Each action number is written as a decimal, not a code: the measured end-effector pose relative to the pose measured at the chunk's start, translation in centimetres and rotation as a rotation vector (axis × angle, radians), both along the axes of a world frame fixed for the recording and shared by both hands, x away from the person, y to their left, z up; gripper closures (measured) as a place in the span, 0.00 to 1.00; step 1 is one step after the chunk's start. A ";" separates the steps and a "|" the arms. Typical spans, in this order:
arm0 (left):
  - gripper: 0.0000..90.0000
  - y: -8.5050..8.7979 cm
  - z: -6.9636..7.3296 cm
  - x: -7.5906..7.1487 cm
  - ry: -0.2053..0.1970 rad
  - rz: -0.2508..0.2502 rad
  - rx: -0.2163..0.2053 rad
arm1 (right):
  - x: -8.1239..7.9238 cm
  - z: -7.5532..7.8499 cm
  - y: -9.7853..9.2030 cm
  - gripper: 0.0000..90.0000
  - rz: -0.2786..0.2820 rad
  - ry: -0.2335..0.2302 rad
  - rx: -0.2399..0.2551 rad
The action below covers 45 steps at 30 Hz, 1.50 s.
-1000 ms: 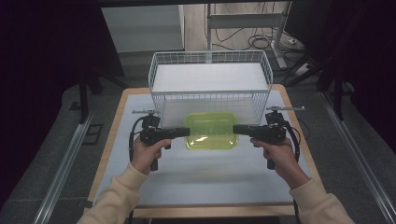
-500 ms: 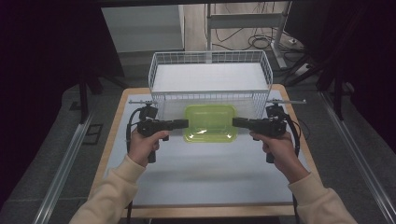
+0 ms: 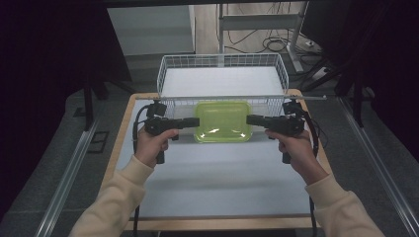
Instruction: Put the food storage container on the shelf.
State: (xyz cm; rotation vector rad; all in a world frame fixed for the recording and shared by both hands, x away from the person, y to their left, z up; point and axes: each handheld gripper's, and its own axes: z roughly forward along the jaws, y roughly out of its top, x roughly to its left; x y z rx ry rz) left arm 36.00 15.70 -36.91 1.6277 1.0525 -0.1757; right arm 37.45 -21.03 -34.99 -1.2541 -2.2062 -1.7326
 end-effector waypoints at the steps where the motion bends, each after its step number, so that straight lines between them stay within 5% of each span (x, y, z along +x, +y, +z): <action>1: 0.90 0.0 0.2 0.1 0.001 0.004 -0.003 | 0.1 0.1 0.0 0.90 0.001 -0.002 0.000; 27: 0.90 0.4 4.1 4.4 -0.015 0.019 -0.010 | 3.6 4.5 0.7 0.90 -0.029 -0.038 -0.016; 38: 0.90 0.0 5.2 7.7 0.003 0.031 0.015 | 7.1 5.2 0.7 0.89 -0.086 -0.012 -0.017; 45: 0.90 0.4 4.9 9.6 0.024 0.047 -0.009 | 8.7 5.5 1.3 0.89 -0.110 -0.002 -0.027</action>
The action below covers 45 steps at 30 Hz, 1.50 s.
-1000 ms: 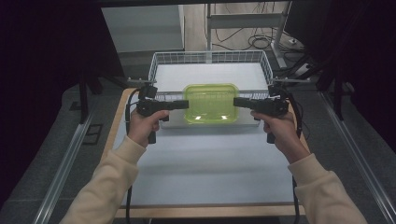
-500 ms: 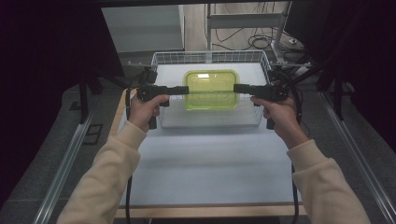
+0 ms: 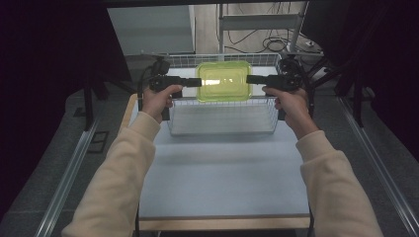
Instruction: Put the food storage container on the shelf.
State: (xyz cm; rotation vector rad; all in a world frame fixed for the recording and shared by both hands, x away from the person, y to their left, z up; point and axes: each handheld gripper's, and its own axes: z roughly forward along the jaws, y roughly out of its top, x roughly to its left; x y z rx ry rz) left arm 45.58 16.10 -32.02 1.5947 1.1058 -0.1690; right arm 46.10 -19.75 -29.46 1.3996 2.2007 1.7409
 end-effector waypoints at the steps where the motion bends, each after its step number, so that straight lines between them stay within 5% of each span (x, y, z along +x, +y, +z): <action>1: 0.89 0.0 -0.1 0.2 0.003 0.003 -0.003 | 0.2 0.0 0.1 0.89 -0.003 0.005 0.000; 20: 0.89 -0.8 -0.9 3.4 0.047 0.054 0.012 | 4.0 -1.8 0.1 0.88 -0.068 0.077 0.007; 33: 0.82 -0.9 -2.1 5.2 0.062 0.105 -0.037 | 5.9 -2.5 1.1 0.80 -0.122 0.065 -0.035; 38: 0.75 -1.0 -2.4 5.5 0.062 0.124 -0.004 | 6.2 -2.8 1.6 0.67 -0.145 0.030 -0.091; 41: 0.66 -0.9 -2.3 5.4 0.030 0.148 0.005 | 6.1 -2.9 1.7 0.54 -0.176 0.009 -0.116; 45: 0.50 -0.6 -1.9 5.1 0.011 0.157 -0.009 | 5.7 -2.7 1.4 0.50 -0.169 -0.013 -0.094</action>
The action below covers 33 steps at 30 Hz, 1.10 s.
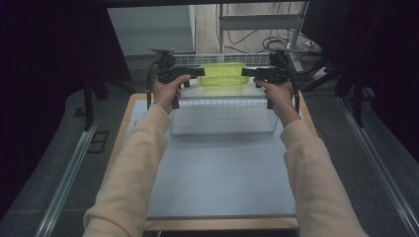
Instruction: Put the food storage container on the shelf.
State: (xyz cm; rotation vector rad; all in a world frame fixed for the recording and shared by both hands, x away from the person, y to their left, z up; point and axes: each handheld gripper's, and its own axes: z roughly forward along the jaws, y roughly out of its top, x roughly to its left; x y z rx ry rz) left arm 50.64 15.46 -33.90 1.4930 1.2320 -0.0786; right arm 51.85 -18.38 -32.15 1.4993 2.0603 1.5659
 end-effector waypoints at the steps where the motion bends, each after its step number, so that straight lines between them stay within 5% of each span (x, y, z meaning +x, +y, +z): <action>1: 0.49 0.1 0.2 -0.2 -0.010 0.004 0.008 | -0.2 0.1 -0.1 0.50 0.005 -0.007 0.003; 8: 0.39 0.8 1.7 -2.8 -0.094 0.011 0.010 | -2.4 1.5 -1.1 0.44 0.043 -0.079 -0.002; 15: 0.35 1.3 1.8 -7.3 -0.161 -0.027 0.024 | -6.1 1.9 -2.9 0.42 0.101 -0.123 -0.026; 18: 0.33 1.3 1.4 -9.6 -0.197 -0.045 0.076 | -8.0 1.4 -3.7 0.42 0.140 -0.124 -0.035; 26: 0.31 1.4 -2.3 -15.6 -0.226 -0.104 0.105 | -13.1 -1.4 -5.1 0.41 0.232 -0.164 -0.033; 33: 0.30 1.4 -7.2 -19.5 -0.211 -0.151 0.102 | -17.4 -6.0 -5.9 0.36 0.280 -0.209 -0.072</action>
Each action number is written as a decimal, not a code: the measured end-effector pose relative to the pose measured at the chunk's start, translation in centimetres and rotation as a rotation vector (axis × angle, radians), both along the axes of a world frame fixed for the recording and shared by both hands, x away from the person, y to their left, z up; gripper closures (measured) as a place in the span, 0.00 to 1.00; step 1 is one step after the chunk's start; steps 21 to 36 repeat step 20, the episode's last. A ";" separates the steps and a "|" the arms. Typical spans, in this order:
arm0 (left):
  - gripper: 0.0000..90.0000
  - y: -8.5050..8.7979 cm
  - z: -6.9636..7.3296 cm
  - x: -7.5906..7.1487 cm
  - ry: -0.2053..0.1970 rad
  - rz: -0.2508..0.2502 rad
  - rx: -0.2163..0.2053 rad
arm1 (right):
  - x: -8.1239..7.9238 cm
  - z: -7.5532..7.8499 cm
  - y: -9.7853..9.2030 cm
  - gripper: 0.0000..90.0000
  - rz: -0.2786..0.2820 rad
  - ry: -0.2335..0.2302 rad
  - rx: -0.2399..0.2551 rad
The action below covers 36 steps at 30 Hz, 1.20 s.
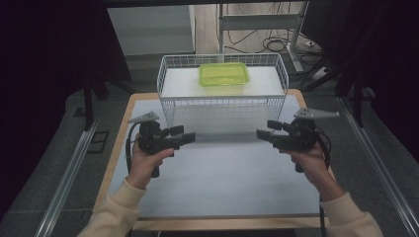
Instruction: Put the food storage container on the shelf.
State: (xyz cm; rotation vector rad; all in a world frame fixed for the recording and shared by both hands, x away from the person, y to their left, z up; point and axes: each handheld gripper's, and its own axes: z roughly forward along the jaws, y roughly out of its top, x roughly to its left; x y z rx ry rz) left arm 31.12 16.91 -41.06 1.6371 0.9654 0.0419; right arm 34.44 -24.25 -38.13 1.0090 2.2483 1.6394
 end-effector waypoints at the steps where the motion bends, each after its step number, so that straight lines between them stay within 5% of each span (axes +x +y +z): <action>1: 0.30 0.0 -0.6 -0.4 0.002 0.000 0.005 | -0.5 -0.7 -0.2 0.36 0.006 -0.006 -0.006; 12: 0.31 -0.4 -6.1 -2.8 0.071 -0.017 0.101 | -3.8 -6.3 -1.6 0.33 0.016 0.013 -0.061; 36: 0.31 -0.7 -6.1 -2.7 0.072 -0.030 0.089 | -4.4 -6.2 -1.8 0.31 0.016 -0.016 -0.058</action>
